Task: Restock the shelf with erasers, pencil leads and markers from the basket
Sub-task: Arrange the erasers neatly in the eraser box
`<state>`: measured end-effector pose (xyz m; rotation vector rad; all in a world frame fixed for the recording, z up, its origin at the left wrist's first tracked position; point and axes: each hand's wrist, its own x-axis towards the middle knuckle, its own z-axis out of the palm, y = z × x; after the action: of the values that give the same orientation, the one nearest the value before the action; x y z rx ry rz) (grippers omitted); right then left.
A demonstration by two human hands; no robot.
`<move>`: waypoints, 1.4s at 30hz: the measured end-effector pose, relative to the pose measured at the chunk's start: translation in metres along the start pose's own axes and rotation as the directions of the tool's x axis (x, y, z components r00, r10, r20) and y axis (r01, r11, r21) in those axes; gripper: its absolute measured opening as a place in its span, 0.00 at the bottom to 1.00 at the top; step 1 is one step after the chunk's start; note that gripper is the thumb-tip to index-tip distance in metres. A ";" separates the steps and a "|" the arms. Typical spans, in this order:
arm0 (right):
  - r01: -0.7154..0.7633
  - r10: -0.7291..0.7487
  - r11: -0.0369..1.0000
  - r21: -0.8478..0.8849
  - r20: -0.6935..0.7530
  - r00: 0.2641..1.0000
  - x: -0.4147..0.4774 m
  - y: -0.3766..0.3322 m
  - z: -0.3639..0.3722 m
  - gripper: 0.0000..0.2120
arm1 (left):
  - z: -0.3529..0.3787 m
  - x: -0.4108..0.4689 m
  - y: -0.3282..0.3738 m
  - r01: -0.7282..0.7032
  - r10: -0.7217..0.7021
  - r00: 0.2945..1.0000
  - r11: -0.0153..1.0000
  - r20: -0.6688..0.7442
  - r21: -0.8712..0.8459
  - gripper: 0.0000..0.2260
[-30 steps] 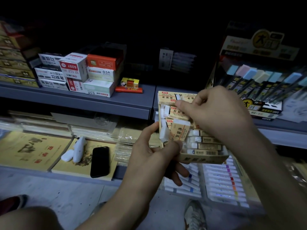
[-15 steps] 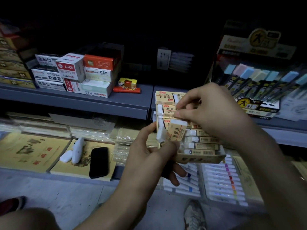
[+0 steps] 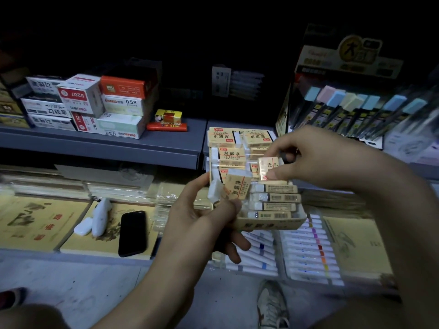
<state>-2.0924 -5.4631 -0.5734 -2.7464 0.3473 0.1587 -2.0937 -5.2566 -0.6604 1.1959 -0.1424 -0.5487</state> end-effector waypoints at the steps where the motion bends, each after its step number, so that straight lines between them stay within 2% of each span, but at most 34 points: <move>1: 0.030 -0.030 0.999 0.013 -0.029 0.999 -0.002 0.001 -0.003 0.13 | 0.000 0.000 0.000 0.001 -0.001 1.000 1.000 -0.004 -0.002 0.22; 4: 0.134 -0.113 0.977 0.168 -0.128 0.985 -0.013 0.002 -0.014 0.12 | 0.001 0.000 0.001 -0.004 0.004 1.000 1.000 -0.003 -0.007 0.21; 7: 0.230 -0.135 0.865 0.447 -0.234 0.963 -0.018 0.003 -0.020 0.09 | 0.001 0.001 0.002 -0.003 0.003 1.000 1.000 -0.007 -0.009 0.21; 10: 0.206 -0.054 0.729 0.652 -0.245 0.968 -0.016 -0.001 -0.017 0.07 | 0.001 0.000 0.002 0.001 -0.001 1.000 1.000 -0.015 -0.001 0.20; 11: 0.180 -0.031 0.725 0.664 -0.229 0.973 -0.015 -0.001 -0.015 0.07 | 0.001 -0.001 0.002 0.001 -0.001 1.000 1.000 -0.015 0.000 0.20; 13: 0.147 -0.024 0.804 0.577 -0.216 0.976 -0.013 0.000 -0.011 0.08 | 0.001 -0.001 0.002 -0.003 0.003 1.000 1.000 -0.009 0.002 0.19; 16: 0.128 -0.062 0.943 0.306 -0.217 0.974 -0.009 0.005 -0.007 0.11 | 0.001 0.000 0.002 -0.004 0.004 1.000 1.000 -0.007 0.003 0.18; 18: 0.135 -0.103 0.980 0.144 -0.210 0.972 -0.007 0.005 -0.006 0.11 | 0.001 0.000 0.002 -0.004 0.004 1.000 1.000 -0.007 0.004 0.19; 23: 0.044 -0.077 0.981 -0.187 -0.174 0.982 -0.005 -0.009 -0.010 0.21 | 0.001 0.000 0.002 -0.003 0.003 1.000 1.000 -0.007 0.007 0.20; 29: 0.033 -0.088 0.928 -0.370 -0.132 0.987 0.000 -0.019 0.000 0.20 | 0.001 0.000 0.001 0.005 -0.004 1.000 1.000 -0.009 0.017 0.21; 34: -0.014 -0.074 0.924 -0.381 -0.216 0.973 -0.001 -0.017 0.004 0.20 | 0.002 0.000 0.000 -0.007 0.008 1.000 1.000 -0.015 0.031 0.20; 36: -0.011 -0.068 0.944 -0.330 -0.226 0.972 -0.002 -0.012 0.004 0.21 | 0.001 0.000 0.000 -0.015 0.015 1.000 0.999 -0.011 0.036 0.20; 39: 0.010 -0.042 0.990 -0.140 -0.228 0.973 -0.009 -0.003 -0.001 0.22 | 0.000 0.001 0.001 -0.012 0.012 1.000 1.000 -0.008 0.027 0.19; 42: -0.024 0.047 0.993 0.116 -0.203 0.978 -0.018 0.004 -0.001 0.25 | 0.001 0.002 0.000 -0.016 0.017 1.000 1.000 -0.003 0.022 0.18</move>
<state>-2.1109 -5.4634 -0.5707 -2.6500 0.4467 -0.1339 -2.0923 -5.2580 -0.6601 1.2160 -0.1563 -0.5322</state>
